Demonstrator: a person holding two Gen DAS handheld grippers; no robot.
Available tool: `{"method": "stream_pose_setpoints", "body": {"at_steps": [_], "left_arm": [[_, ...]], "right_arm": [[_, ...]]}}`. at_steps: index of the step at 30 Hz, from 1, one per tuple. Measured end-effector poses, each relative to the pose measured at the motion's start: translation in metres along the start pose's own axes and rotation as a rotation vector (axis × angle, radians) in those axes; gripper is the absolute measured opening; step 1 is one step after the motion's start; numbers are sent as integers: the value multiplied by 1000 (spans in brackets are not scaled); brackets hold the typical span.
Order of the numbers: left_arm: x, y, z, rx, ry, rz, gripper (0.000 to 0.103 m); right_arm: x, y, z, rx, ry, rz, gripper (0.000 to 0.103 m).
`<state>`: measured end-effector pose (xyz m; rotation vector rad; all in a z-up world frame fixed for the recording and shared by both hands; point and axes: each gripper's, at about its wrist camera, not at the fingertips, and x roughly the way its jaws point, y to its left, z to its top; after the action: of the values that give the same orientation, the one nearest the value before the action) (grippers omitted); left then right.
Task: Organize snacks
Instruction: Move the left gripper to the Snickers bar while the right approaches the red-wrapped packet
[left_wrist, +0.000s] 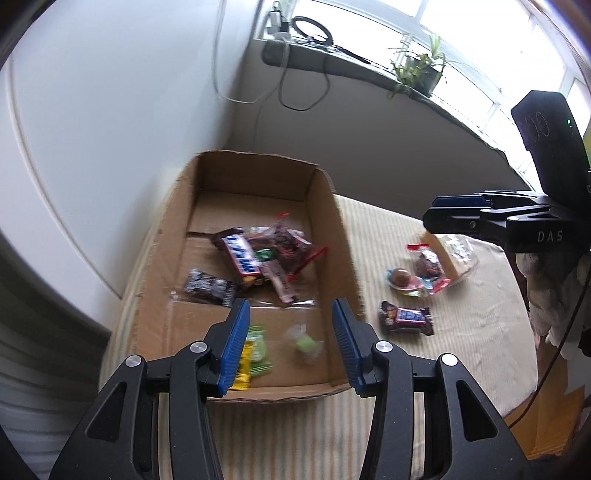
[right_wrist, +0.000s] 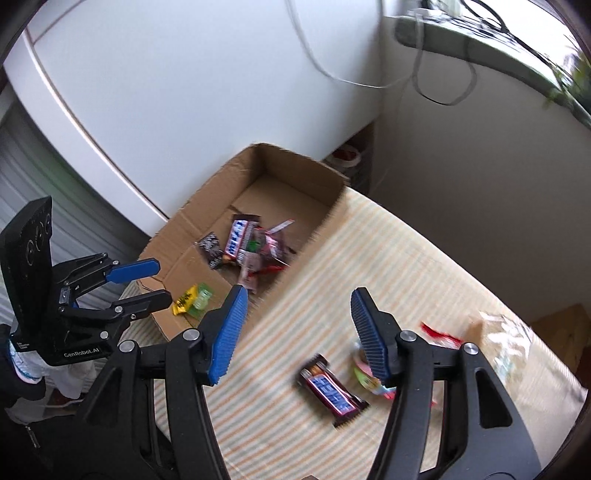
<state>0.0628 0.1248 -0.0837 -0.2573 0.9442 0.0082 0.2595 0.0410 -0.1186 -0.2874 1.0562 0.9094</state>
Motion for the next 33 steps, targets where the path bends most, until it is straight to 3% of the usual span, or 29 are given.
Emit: {"method": "stream_pose_setpoints", "body": {"at_steps": [9, 20, 28, 33], "left_arm": [[7, -47, 4, 82, 19, -76, 45], [32, -104, -6, 161, 95, -174, 45], [60, -128, 6, 160, 123, -206, 45], [88, -133, 17, 91, 145, -217, 45]], "right_arm": [[-32, -54, -35, 101, -17, -43, 61], [-36, -94, -77, 220, 24, -63, 61], [-24, -122, -116, 461, 14, 16, 60], [-8, -137, -130, 589, -5, 74, 49]]}}
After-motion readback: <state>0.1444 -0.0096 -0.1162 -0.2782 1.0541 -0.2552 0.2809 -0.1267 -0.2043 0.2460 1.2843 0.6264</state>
